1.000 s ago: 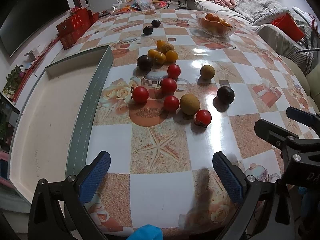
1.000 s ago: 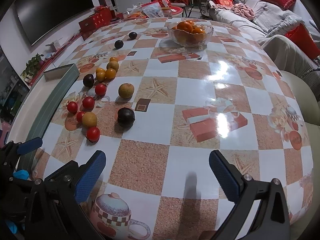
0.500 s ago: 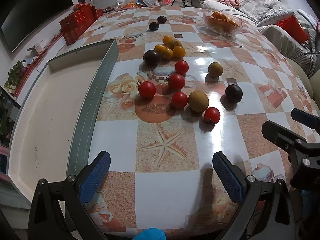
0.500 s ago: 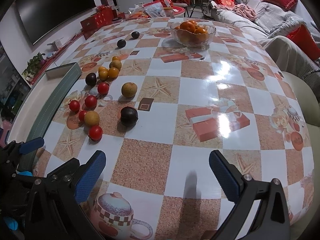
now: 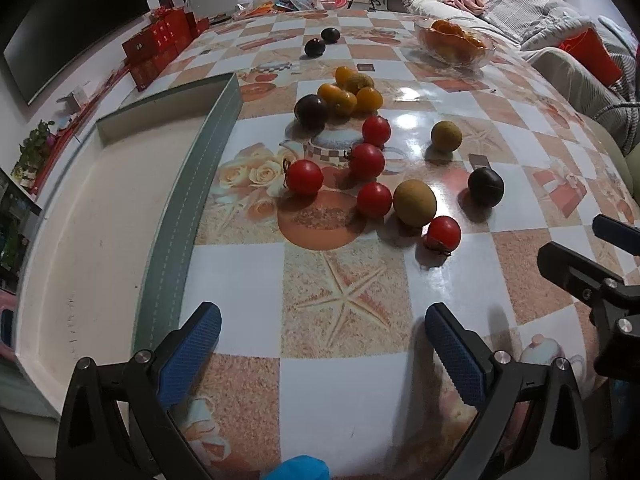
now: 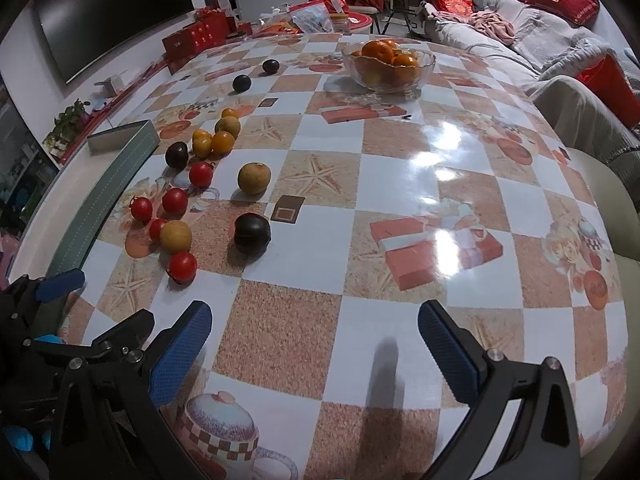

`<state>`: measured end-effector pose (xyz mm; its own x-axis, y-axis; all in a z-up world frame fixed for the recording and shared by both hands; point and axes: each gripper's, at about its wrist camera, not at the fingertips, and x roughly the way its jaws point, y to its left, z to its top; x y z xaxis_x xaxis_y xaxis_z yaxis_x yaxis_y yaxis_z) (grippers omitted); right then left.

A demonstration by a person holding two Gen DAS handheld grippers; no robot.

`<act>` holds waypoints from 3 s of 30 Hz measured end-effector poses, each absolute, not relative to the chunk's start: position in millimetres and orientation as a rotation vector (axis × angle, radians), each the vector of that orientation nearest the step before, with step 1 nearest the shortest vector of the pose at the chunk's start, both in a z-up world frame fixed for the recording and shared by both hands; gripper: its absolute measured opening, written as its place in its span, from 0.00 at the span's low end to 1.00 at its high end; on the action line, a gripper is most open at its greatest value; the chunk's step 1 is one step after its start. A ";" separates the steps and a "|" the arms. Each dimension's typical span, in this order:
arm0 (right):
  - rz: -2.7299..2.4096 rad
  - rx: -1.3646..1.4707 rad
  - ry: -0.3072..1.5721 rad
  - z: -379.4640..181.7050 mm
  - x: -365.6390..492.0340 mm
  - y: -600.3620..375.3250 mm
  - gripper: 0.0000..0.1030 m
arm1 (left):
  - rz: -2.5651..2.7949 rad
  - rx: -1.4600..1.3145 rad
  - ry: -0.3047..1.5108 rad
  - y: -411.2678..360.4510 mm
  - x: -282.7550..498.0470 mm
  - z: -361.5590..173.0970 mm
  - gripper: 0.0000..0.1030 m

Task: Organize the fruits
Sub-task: 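Grasp a dark purple plum with the right tool while the left tool grasps a red cherry tomato, then carry the plum and tomato in both tools over the white tray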

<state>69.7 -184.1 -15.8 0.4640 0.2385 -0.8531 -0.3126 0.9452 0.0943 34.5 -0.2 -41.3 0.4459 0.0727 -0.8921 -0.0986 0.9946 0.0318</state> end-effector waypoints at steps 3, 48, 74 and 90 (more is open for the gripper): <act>0.343 -0.105 1.022 -19.7 75.3 -181.8 1.00 | 0.108 -0.035 1.105 0.4 35.8 -44.6 1.00; 0.474 -0.094 0.941 -29.3 100.5 -183.8 0.24 | -0.017 0.000 0.962 -60.5 55.8 -37.8 0.41; 0.539 -0.065 0.928 7.8 84.5 -161.1 0.24 | -0.051 -0.137 0.904 2.4 27.6 9.5 0.22; 0.710 -0.132 0.928 38.8 90.0 -44.0 0.24 | 0.131 -0.164 0.893 135.6 31.9 29.9 0.22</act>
<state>90.0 -44.0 38.8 0.3923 0.5030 -0.7701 -0.6119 0.7678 0.1898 31.9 135.6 29.9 0.6201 0.0448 -0.7832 -0.1812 0.9795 -0.0875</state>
